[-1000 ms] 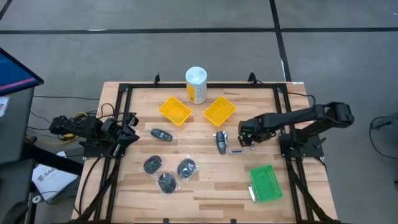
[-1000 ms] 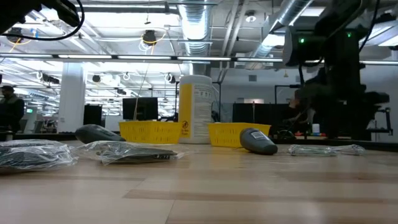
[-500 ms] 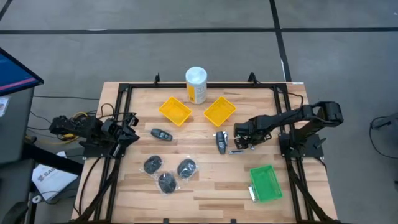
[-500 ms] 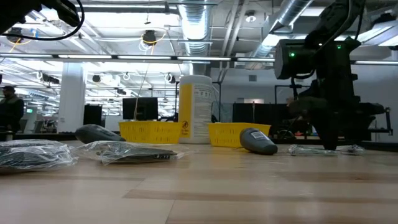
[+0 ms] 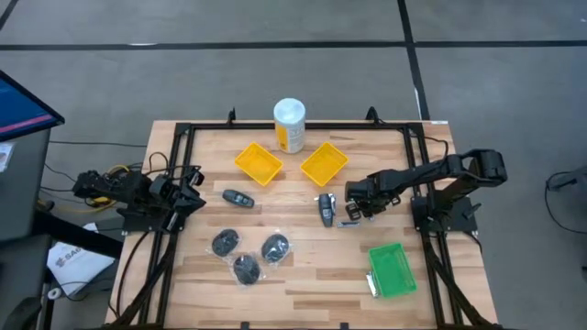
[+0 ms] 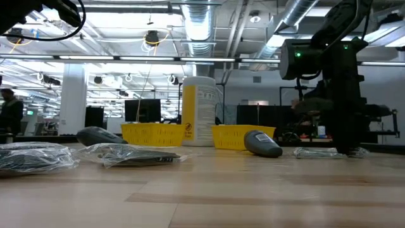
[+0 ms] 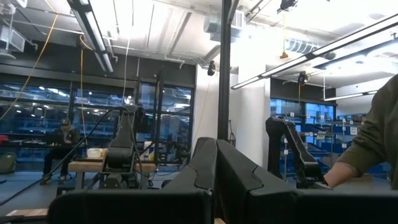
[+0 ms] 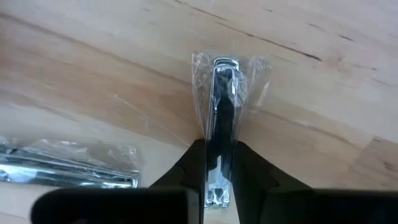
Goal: Pick & Place Travel size toiletries
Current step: Put the nail cutter into the green bin
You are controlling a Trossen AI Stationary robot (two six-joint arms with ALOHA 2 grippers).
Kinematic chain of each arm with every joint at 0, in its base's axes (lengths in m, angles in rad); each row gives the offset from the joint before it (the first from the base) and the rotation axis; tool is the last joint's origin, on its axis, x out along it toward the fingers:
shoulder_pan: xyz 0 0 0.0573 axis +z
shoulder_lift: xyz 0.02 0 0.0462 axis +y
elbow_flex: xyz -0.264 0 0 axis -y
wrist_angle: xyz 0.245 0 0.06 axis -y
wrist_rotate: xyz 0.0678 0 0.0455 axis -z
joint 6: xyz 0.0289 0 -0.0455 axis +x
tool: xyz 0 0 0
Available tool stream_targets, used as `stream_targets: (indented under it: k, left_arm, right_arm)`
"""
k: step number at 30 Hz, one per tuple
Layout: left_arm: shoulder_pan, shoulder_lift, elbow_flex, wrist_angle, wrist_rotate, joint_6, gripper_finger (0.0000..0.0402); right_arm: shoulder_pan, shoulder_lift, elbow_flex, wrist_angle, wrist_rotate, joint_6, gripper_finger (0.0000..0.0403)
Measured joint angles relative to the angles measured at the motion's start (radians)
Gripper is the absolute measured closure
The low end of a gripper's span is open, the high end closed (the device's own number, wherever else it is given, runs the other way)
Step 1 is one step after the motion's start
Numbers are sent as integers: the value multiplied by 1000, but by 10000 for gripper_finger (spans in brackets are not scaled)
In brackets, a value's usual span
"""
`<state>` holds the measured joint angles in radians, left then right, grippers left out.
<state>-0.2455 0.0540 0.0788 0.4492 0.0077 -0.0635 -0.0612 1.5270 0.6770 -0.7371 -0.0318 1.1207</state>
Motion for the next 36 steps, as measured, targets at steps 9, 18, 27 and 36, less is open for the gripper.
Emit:
stream_targets:
  k: [9,18,27,36]
  left_arm:
    - [0,0,0,1,0,0,399]
    - [0,0,0,3,0,0,399]
    - [0,0,0,1,0,6,399]
    - [0,0,0,0,0,7,399]
  right_arm:
    - [14,-134,43,-80,9,-32,363]
    - [242,-304,187,-150,-49,125,363]
    - [669,-309,217,-172,-53,576,363]
    - [915,-186,217,-196,-51,960,361]
